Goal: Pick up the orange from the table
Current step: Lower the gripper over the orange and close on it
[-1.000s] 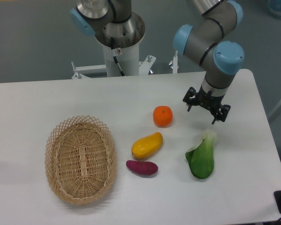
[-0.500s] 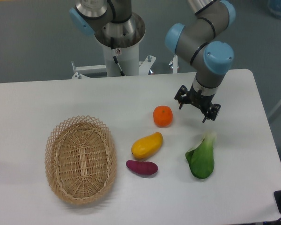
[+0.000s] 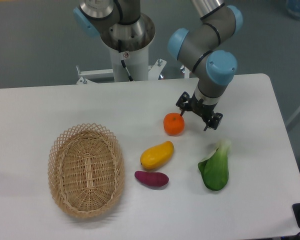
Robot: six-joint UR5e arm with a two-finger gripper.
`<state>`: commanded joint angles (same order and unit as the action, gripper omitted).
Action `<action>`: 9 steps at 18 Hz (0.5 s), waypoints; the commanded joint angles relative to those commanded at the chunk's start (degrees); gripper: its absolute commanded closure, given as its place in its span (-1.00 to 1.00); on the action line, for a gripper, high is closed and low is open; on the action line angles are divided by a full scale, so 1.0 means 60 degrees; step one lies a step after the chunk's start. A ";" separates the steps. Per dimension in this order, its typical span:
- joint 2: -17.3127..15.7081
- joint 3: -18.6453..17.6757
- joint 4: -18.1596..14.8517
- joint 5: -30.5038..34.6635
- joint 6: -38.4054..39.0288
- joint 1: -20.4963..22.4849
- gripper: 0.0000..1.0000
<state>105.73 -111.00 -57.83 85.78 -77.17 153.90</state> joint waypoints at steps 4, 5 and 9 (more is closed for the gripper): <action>-0.0263 -0.0438 -0.0030 0.0000 0.0015 -0.0148 -1.00; -0.0278 -0.0556 0.0000 0.0015 0.0015 -0.0148 -1.00; -0.0264 -0.0630 0.0029 0.0044 0.0468 -0.0470 -1.00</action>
<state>104.15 -114.78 -57.66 86.04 -74.36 151.09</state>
